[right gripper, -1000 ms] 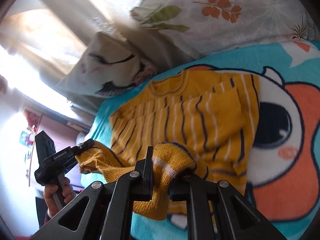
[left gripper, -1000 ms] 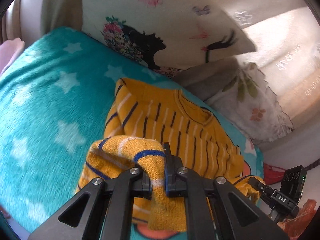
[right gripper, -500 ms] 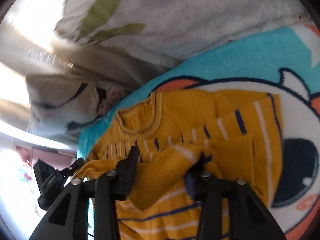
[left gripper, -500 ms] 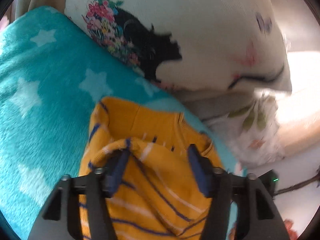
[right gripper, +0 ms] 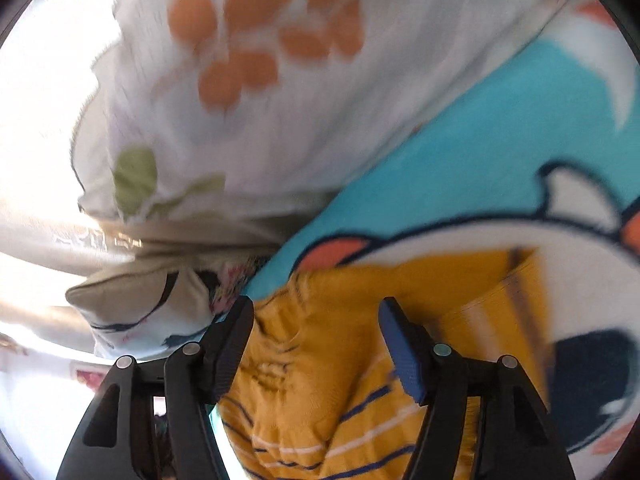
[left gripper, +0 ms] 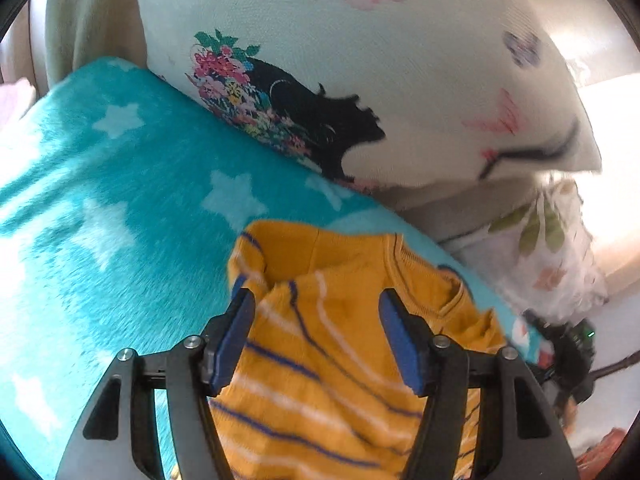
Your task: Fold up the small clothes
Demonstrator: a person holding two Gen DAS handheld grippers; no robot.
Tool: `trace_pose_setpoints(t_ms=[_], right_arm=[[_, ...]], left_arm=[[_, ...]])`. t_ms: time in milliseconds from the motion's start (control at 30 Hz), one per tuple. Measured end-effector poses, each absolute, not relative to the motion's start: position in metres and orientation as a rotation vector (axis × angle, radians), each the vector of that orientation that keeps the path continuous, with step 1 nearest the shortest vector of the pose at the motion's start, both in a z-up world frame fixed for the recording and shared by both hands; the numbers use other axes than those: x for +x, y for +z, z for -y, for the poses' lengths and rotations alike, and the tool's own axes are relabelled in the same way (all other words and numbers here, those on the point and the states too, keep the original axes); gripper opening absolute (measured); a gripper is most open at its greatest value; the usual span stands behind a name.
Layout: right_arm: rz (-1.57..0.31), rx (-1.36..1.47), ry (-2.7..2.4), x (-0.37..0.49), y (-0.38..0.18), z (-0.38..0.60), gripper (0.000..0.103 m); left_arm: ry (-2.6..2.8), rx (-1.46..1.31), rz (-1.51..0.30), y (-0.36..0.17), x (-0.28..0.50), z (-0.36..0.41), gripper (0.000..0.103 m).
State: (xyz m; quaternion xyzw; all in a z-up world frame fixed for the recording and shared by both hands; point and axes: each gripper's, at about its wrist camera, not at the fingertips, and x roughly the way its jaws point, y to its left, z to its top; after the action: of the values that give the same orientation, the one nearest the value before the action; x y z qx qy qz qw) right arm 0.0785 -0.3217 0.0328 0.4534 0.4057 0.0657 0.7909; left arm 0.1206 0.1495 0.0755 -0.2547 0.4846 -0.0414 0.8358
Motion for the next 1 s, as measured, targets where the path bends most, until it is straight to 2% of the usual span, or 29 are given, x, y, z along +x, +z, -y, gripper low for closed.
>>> trace_pose_setpoints(t_ms=[167,333,367,400,433,467,633,667,700,767,1000], right_arm=[[-0.969,0.688,0.098,0.029,0.055,0.317,0.070],[-1.080,0.476,0.147,-0.039,0.038,0.276,0.070],[-1.096,0.460,0.157,-0.051,0.027,0.270,0.061],[-1.108,0.450,0.166,-0.056,0.021,0.266,0.032],[-1.129,0.444,0.174,-0.060,0.013,0.264,0.014],[-1.131,0.446,0.157,-0.063,0.007,0.267,0.009],[-1.126,0.487,0.015,-0.078,-0.002,0.314,0.008],[-1.130,0.519,-0.002,-0.081,-0.003,0.325,0.014],[-1.129,0.526,-0.009,-0.083,-0.002,0.329,0.029],[-1.096,0.520,-0.010,-0.089,0.012,0.333,0.040],[-0.932,0.437,0.037,-0.090,0.062,0.306,0.042]], left_arm=[[-0.066,-0.501,-1.021,0.082,0.084,-0.152,0.066],[-0.035,-0.461,-1.035,0.079,0.044,-0.155,0.066],[-0.029,-0.449,-1.037,0.079,0.038,-0.155,0.066],[-0.024,-0.438,-1.039,0.078,0.032,-0.155,0.066],[-0.017,-0.428,-1.044,0.077,0.026,-0.154,0.066],[-0.008,-0.423,-1.050,0.076,0.021,-0.153,0.066],[0.024,-0.410,-1.033,0.082,-0.008,-0.156,0.066],[0.033,-0.409,-1.029,0.083,-0.013,-0.156,0.066],[0.038,-0.410,-1.027,0.084,-0.018,-0.156,0.066],[0.056,-0.413,-1.023,0.086,-0.031,-0.157,0.066],[0.101,-0.343,-1.046,0.084,-0.060,-0.155,0.067]])
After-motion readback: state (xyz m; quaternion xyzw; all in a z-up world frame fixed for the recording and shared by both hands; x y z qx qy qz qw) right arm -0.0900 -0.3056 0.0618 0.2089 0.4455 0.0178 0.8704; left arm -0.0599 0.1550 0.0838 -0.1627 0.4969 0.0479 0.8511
